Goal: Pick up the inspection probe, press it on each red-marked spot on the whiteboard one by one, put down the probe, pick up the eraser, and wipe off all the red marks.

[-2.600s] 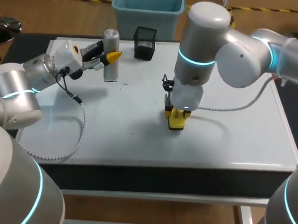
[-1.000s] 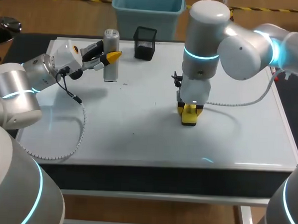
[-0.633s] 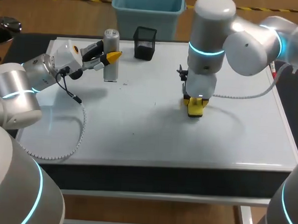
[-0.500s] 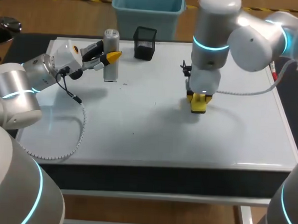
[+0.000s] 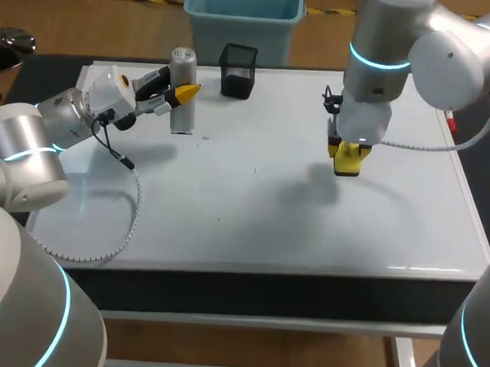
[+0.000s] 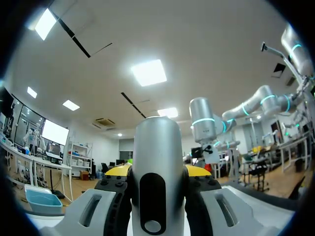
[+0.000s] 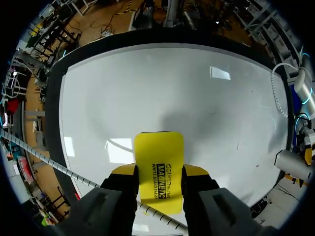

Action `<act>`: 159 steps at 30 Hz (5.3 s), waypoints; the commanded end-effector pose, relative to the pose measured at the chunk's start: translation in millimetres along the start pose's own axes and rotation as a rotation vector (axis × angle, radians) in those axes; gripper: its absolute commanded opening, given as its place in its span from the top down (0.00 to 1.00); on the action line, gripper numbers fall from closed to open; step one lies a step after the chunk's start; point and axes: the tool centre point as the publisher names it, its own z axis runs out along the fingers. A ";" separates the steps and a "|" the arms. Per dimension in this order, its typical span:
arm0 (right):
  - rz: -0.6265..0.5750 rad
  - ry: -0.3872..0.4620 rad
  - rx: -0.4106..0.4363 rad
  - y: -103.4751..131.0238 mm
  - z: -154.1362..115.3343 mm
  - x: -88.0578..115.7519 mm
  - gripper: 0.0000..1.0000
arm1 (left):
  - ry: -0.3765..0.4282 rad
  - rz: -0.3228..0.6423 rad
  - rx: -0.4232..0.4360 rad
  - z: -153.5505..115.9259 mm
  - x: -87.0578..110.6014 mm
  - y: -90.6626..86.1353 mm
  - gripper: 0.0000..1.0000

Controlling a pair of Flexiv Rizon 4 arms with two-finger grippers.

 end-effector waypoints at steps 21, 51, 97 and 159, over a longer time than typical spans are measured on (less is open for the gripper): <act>-0.064 0.018 -0.030 -78.9 14.9 -74.9 1.00 | 0.001 0.000 0.001 0.0 -0.3 -1.0 1.00; -0.051 0.003 -0.068 -135.7 45.7 -88.2 1.00 | 0.001 0.000 0.001 0.0 -0.3 -1.0 1.00; -0.005 -0.006 -0.051 -147.8 48.3 -72.2 0.00 | 0.001 0.000 0.001 0.0 -0.3 -1.0 1.00; 1.094 -0.864 -0.566 -256.3 -57.8 98.9 0.00 | 0.001 0.000 0.001 0.0 -0.3 -1.0 1.00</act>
